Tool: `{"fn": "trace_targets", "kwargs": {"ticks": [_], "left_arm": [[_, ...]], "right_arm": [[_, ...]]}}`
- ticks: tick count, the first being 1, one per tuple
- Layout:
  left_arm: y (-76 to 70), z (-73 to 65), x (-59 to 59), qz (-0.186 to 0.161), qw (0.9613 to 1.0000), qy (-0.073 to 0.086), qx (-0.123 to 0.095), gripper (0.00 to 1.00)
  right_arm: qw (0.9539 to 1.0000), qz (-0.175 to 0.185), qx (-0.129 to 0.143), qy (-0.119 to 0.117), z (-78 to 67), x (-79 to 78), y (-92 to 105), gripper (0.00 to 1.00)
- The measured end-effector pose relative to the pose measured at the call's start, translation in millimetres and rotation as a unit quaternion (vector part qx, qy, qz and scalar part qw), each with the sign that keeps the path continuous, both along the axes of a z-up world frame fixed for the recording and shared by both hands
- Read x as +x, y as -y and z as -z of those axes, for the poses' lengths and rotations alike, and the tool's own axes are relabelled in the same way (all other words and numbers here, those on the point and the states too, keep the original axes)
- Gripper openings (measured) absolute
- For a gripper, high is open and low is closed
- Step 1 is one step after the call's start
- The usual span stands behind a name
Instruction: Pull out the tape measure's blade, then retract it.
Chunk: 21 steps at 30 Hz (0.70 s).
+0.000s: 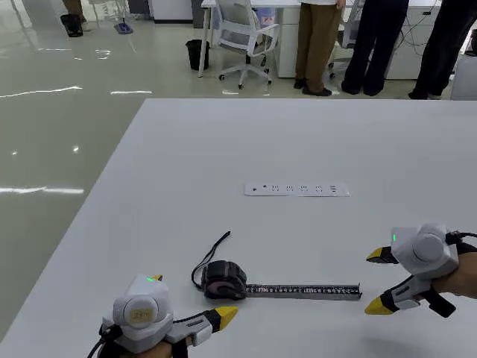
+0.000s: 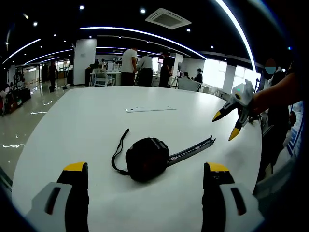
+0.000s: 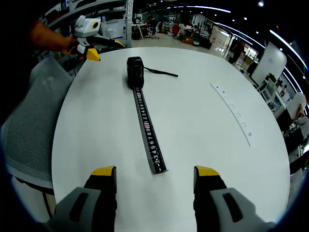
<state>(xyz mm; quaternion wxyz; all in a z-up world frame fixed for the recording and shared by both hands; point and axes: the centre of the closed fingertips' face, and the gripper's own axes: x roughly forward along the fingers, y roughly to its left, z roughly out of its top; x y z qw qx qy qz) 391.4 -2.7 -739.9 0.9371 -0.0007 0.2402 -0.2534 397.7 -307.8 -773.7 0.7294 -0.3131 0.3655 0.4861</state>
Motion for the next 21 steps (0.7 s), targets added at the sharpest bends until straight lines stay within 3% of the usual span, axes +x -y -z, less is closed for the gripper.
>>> {"fn": "trace_targets", "kwargs": {"ticks": [5,10,18,21], "left_arm": [[1.3,-2.1,6.0,-0.012,0.9999,0.010,0.006,0.93],[7.3,2.4,10.5,-0.011,0.9999,0.007,0.006,0.93],[12.7,14.3,16.7,-0.024,0.9996,-0.011,0.006,0.95],[12.7,18.6,20.3,-0.035,0.9992,-0.018,0.001,0.97]], "right_arm": [[0.9996,-0.020,-0.014,-0.013,6.2,2.8,-1.3,0.63],[0.9992,-0.032,-0.017,-0.018,11.2,6.2,-7.6,0.60],[0.9985,-0.036,-0.023,-0.035,26.1,7.4,-9.6,0.57],[0.9971,-0.049,-0.039,-0.042,35.2,4.6,-5.4,0.52]]}}
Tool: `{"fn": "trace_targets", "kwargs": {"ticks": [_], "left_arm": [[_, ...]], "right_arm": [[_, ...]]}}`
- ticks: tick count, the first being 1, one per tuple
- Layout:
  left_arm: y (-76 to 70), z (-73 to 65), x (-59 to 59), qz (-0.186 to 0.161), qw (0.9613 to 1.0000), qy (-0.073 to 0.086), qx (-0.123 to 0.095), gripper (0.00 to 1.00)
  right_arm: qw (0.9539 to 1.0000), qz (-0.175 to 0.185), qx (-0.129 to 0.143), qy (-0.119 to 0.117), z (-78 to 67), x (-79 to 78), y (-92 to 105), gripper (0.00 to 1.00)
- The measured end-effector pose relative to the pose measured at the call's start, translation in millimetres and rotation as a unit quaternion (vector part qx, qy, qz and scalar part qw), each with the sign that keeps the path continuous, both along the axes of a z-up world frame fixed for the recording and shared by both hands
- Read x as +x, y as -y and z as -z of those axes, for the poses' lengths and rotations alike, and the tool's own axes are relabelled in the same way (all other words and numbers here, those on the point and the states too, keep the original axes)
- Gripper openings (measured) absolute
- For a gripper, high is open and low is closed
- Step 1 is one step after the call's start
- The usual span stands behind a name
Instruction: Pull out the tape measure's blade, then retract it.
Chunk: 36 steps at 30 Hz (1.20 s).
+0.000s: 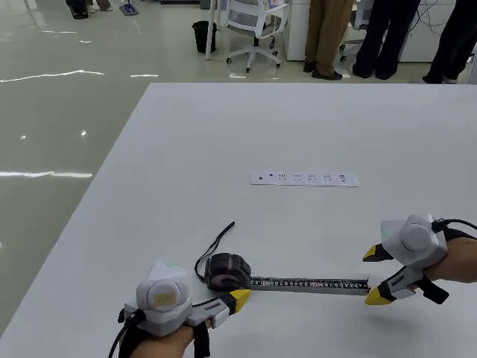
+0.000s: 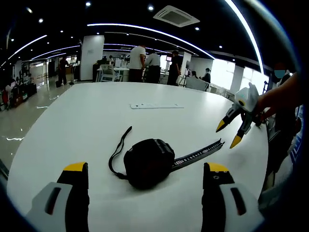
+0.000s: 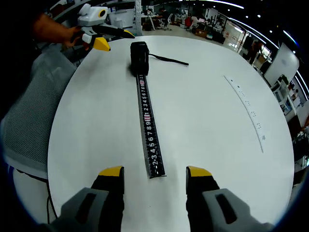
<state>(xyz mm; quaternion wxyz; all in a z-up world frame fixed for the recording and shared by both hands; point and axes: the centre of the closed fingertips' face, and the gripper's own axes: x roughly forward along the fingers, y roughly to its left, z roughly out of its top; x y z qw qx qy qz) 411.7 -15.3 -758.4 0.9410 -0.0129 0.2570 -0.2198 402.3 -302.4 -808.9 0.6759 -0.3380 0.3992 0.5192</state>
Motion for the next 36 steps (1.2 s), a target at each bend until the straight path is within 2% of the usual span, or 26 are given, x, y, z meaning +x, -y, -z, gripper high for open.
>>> {"fn": "trace_targets", "kwargs": {"ticks": [2,9,18,21,24,25,33,36], "left_arm": [[1.2,3.2,1.4,-0.004,0.9999,-0.007,-0.007,0.97],[8.5,6.4,3.0,0.004,1.0000,-0.005,-0.001,0.97],[8.6,6.1,8.3,-0.003,1.0000,-0.005,-0.003,0.96],[9.8,6.2,9.8,-0.005,1.0000,-0.005,-0.004,0.96],[11.1,5.9,10.4,-0.006,1.0000,-0.003,-0.006,0.95],[11.7,5.6,10.1,-0.007,1.0000,-0.002,-0.006,0.94],[12.1,6.4,12.8,-0.020,0.9997,-0.007,-0.009,0.92],[14.3,9.3,14.7,-0.025,0.9996,-0.012,-0.010,0.92]], "right_arm": [[1.0000,-0.003,-0.007,-0.001,3.7,0.4,1.1,0.49],[0.9999,-0.007,-0.010,-0.004,11.8,4.8,0.4,0.40],[0.9994,-0.021,-0.027,-0.006,20.8,4.0,2.6,0.29],[0.9991,-0.026,-0.032,-0.004,22.6,4.5,2.0,0.27],[0.9976,-0.045,-0.051,0.013,25.2,5.8,5.3,0.21],[0.9985,-0.037,-0.041,0.005,24.2,4.6,3.3,0.20],[0.9982,-0.033,-0.049,-0.003,24.7,3.5,2.6,0.16],[0.9987,-0.027,-0.043,-0.008,25.7,4.0,4.2,0.15]]}}
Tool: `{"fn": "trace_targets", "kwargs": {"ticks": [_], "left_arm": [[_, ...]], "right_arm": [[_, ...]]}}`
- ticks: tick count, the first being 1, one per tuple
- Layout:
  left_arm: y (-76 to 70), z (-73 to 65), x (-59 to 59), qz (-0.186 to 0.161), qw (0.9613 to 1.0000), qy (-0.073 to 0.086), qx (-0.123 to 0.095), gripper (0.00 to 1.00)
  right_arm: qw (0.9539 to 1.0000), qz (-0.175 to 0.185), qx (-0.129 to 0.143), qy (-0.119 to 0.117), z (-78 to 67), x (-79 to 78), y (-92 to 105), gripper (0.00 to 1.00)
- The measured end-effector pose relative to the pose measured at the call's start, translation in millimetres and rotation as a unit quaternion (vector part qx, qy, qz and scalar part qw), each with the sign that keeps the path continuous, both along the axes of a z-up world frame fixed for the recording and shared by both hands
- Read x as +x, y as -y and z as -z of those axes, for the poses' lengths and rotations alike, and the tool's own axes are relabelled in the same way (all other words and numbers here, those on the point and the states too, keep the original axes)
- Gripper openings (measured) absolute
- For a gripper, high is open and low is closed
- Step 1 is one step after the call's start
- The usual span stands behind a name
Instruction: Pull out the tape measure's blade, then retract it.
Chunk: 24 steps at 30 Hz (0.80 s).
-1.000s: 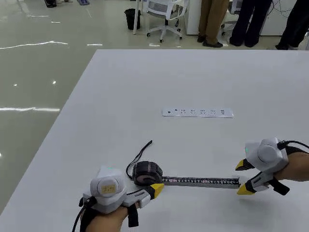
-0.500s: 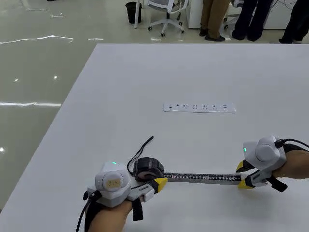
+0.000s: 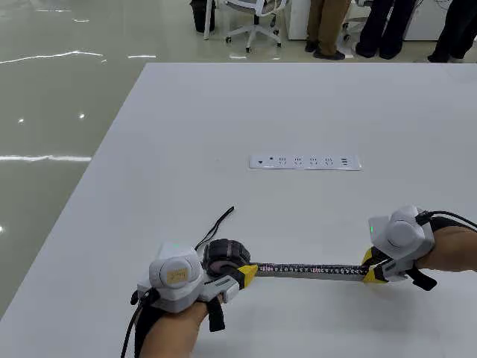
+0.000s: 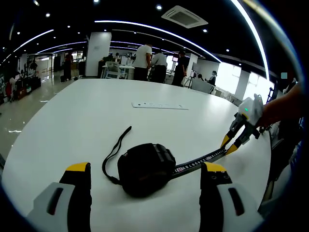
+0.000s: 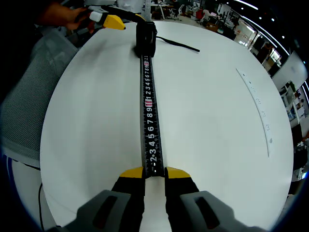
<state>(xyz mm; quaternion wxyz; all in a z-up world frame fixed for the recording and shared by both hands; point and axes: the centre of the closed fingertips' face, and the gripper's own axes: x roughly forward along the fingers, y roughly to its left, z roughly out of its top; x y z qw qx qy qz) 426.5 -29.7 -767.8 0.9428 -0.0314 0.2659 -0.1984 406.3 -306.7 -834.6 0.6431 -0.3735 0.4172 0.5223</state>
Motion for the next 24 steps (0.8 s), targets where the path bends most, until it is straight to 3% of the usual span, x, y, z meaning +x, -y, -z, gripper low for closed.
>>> {"fn": "trace_targets", "kwargs": {"ticks": [1,6,13,24], "left_arm": [[1.2,1.2,0.6,0.001,1.0000,-0.001,-0.001,0.92],[1.1,8.6,5.5,-0.012,0.9999,-0.010,0.004,0.89],[3.4,21.8,14.4,-0.039,0.9985,-0.037,-0.006,0.87],[12.2,25.1,19.7,-0.038,0.9985,-0.040,0.001,0.84]], "right_arm": [[0.9999,0.015,0.003,-0.006,0.0,0.0,-0.2,0.15],[0.9998,0.017,-0.001,-0.011,-0.3,-0.5,-0.3,0.15],[0.9998,0.014,-0.006,-0.013,-0.1,-0.8,-0.4,0.15],[0.9996,0.018,-0.015,-0.015,2.1,-0.5,0.5,0.15]]}}
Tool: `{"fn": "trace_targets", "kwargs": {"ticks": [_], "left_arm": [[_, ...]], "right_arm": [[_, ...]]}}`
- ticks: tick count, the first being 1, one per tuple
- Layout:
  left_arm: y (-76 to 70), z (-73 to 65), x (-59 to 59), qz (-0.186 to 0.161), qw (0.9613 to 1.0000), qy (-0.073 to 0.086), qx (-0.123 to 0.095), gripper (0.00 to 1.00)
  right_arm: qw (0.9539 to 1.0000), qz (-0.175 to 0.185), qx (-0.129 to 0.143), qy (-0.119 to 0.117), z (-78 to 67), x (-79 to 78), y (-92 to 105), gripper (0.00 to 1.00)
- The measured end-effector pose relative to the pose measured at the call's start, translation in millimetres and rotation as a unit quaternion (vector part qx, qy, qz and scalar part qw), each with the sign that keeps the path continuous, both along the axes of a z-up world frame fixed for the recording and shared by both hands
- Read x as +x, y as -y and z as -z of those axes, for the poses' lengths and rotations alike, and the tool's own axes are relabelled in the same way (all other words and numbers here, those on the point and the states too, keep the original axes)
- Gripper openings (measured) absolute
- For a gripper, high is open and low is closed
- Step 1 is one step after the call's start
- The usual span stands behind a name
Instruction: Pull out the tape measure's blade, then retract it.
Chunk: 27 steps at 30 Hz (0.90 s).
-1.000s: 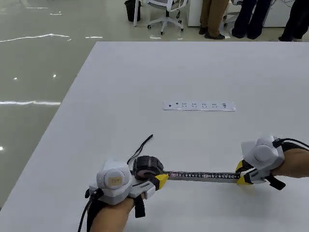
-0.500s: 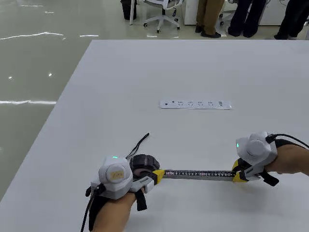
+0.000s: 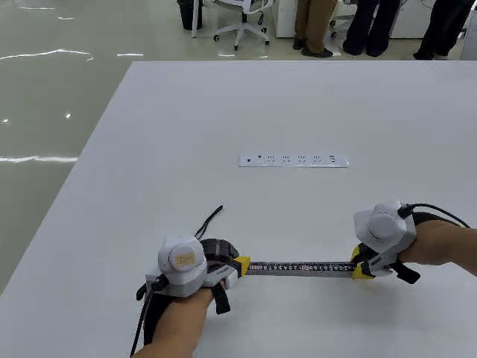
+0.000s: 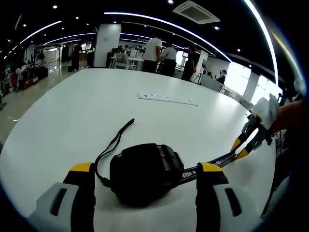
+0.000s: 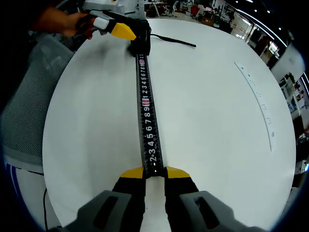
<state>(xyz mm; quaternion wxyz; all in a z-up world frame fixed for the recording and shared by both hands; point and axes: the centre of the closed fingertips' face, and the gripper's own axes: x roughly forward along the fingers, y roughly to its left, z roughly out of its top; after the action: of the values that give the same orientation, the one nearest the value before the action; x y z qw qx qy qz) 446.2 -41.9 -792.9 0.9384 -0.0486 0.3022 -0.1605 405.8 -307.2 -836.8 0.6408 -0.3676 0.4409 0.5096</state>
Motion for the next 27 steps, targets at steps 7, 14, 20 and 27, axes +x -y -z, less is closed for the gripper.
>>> {"fn": "trace_targets", "kwargs": {"ticks": [7,14,20,27], "left_arm": [[9.4,1.4,3.8,0.006,1.0000,-0.005,0.000,0.77],[8.2,6.6,3.7,0.003,0.9998,-0.021,-0.003,0.72],[7.4,10.3,3.3,-0.004,0.9995,-0.031,-0.006,0.69],[4.0,13.2,6.2,-0.010,0.9995,-0.031,0.001,0.63]], "right_arm": [[1.0000,0.006,-0.002,-0.001,-0.7,-0.8,-0.1,0.14],[0.9999,0.012,-0.003,-0.003,-0.8,-1.0,-0.3,0.14],[0.9999,0.016,-0.005,-0.004,-0.1,-0.5,0.1,0.14],[0.9997,0.022,-0.006,-0.005,0.6,0.4,0.6,0.14]]}}
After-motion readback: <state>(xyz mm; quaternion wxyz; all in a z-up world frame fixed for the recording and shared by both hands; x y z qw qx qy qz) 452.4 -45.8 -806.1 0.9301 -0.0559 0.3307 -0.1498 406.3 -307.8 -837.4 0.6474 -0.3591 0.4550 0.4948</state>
